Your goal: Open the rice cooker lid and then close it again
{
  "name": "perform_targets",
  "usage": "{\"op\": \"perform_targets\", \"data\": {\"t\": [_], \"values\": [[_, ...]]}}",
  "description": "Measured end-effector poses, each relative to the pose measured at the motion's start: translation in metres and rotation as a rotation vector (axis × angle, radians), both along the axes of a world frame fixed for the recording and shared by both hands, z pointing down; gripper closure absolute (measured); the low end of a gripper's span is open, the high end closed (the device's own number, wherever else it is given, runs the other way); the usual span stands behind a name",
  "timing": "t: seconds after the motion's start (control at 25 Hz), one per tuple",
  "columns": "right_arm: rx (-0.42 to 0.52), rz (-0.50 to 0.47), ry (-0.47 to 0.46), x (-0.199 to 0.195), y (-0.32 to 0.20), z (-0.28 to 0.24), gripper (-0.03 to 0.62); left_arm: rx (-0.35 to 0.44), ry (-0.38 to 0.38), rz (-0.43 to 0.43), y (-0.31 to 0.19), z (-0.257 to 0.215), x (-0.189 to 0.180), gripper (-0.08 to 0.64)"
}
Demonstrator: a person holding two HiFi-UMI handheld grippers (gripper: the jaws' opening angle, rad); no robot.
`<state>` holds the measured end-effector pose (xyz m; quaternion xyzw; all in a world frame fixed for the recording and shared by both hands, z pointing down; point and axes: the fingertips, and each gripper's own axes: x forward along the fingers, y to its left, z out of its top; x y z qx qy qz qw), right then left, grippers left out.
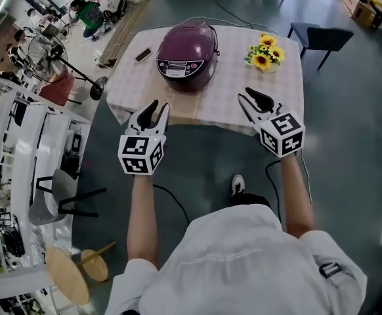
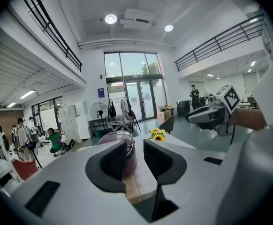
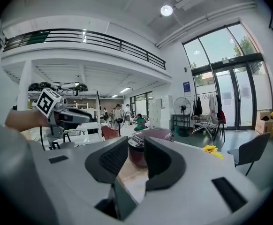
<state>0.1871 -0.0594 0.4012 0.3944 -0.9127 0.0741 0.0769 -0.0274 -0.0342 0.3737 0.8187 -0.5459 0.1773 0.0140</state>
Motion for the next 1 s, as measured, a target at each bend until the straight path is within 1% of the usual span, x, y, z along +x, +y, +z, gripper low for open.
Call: {"op": "perform_targets", "data": {"t": [0.32, 0.6, 0.72, 1.0], "values": [[-0.032, -0.032, 0.004, 0.019, -0.048, 0.014, 0.476, -0.039, -0.021, -0.019, -0.052, 0.013, 0.023, 0.434], [-0.053, -0.068, -0.001, 0.013, -0.08, 0.026, 0.481, -0.101, -0.041, -0.045, -0.088, 0.034, 0.029, 0.434], [-0.065, -0.08, 0.01, 0.008, -0.092, 0.033, 0.483, -0.116, -0.036, -0.061, -0.102, 0.042, 0.027, 0.434], [-0.098, -0.083, 0.044, 0.002, -0.112, 0.049, 0.483, -0.154, 0.004, -0.082, -0.139, 0.065, 0.019, 0.434]]}}
